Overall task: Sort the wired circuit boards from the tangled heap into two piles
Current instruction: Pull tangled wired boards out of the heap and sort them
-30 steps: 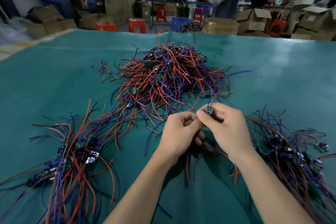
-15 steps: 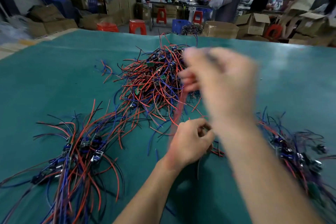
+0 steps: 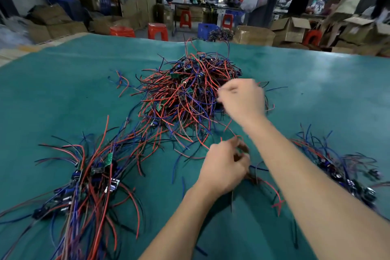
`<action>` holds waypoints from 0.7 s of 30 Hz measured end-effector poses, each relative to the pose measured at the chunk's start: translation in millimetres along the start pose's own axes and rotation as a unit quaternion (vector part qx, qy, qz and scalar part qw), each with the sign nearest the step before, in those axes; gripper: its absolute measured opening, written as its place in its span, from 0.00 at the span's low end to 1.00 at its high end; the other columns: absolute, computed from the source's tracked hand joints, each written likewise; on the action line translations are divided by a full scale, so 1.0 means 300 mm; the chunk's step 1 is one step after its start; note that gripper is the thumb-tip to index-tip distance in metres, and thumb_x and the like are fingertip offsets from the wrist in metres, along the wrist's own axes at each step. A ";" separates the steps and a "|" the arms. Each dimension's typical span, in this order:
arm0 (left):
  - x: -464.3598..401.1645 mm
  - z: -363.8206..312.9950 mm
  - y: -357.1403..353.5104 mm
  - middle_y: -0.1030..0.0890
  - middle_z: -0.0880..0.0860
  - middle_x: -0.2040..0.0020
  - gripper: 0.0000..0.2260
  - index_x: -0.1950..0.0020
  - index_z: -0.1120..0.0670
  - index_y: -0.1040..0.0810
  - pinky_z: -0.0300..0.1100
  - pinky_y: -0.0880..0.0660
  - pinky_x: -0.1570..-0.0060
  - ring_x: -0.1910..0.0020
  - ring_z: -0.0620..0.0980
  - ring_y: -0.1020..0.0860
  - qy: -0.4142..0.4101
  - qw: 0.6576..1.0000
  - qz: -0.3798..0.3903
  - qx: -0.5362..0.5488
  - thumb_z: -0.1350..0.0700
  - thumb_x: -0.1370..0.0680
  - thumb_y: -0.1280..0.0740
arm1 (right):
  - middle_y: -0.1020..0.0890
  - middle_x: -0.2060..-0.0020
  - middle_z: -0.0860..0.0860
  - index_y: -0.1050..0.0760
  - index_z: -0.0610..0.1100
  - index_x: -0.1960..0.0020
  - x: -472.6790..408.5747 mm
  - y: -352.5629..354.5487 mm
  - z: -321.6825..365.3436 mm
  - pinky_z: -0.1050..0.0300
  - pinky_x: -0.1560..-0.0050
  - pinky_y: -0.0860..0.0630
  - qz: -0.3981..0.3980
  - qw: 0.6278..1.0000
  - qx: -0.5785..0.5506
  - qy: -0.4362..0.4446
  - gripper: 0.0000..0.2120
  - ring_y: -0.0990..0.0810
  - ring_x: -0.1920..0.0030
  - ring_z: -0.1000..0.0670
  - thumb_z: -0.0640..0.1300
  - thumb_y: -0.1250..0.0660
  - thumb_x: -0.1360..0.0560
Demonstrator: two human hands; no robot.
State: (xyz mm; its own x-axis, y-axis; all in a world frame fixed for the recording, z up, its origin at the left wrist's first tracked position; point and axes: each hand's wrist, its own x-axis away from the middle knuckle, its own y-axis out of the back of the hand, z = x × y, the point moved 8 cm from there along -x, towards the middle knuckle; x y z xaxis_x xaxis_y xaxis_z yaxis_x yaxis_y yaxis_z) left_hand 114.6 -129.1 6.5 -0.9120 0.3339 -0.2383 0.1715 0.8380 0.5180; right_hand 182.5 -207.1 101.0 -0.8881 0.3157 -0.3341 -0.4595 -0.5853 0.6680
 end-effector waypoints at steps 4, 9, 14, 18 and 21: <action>-0.015 -0.002 -0.007 0.16 0.52 0.65 0.06 0.51 0.52 0.20 0.48 0.23 0.51 0.60 0.54 0.18 -0.009 1.000 -0.013 -0.019 0.57 0.26 0.35 | 0.16 0.39 0.45 0.19 0.48 0.37 -0.149 -0.007 -0.294 0.50 0.35 0.24 0.029 0.990 0.099 -0.098 0.19 0.21 0.36 0.40 0.39 0.33 0.26; -0.016 0.008 -0.013 0.16 0.53 0.64 0.07 0.51 0.52 0.20 0.48 0.23 0.51 0.59 0.54 0.18 0.005 1.000 -0.006 -0.009 0.57 0.26 0.36 | 0.15 0.43 0.46 0.18 0.52 0.46 -0.194 -0.058 -0.369 0.50 0.36 0.23 0.067 0.989 0.094 -0.087 0.10 0.18 0.40 0.42 0.46 0.24 0.27; -0.015 0.017 -0.015 0.15 0.52 0.64 0.07 0.51 0.52 0.20 0.48 0.22 0.51 0.59 0.53 0.18 0.015 1.000 -0.003 0.001 0.57 0.26 0.36 | 0.14 0.50 0.45 0.22 0.52 0.60 -0.191 -0.027 -0.369 0.48 0.38 0.22 0.024 0.994 0.075 -0.081 0.08 0.18 0.44 0.40 0.48 0.23 0.27; -0.017 0.018 -0.017 0.15 0.53 0.64 0.06 0.51 0.52 0.20 0.48 0.22 0.52 0.59 0.54 0.17 0.015 1.000 -0.002 0.008 0.57 0.25 0.35 | 0.15 0.62 0.48 0.21 0.53 0.62 -0.171 0.069 -0.362 0.53 0.44 0.21 -0.040 0.997 0.032 -0.061 0.09 0.15 0.49 0.42 0.46 0.23 0.27; -0.015 0.016 -0.016 0.16 0.53 0.65 0.05 0.51 0.53 0.20 0.48 0.22 0.52 0.60 0.55 0.18 0.013 1.000 0.000 0.014 0.57 0.25 0.35 | 0.16 0.64 0.51 0.21 0.52 0.64 -0.155 0.133 -0.355 0.55 0.48 0.22 -0.049 0.996 0.007 -0.068 0.09 0.16 0.51 0.45 0.46 0.23 0.28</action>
State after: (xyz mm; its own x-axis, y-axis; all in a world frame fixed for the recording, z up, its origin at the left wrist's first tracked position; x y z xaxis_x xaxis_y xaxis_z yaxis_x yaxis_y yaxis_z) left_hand 119.7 -132.7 1.2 -0.9214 0.3231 -0.2161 0.1822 0.8501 0.4941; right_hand 203.9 -324.5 72.4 -0.8284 0.4692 -0.3060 -0.5426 -0.5363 0.6465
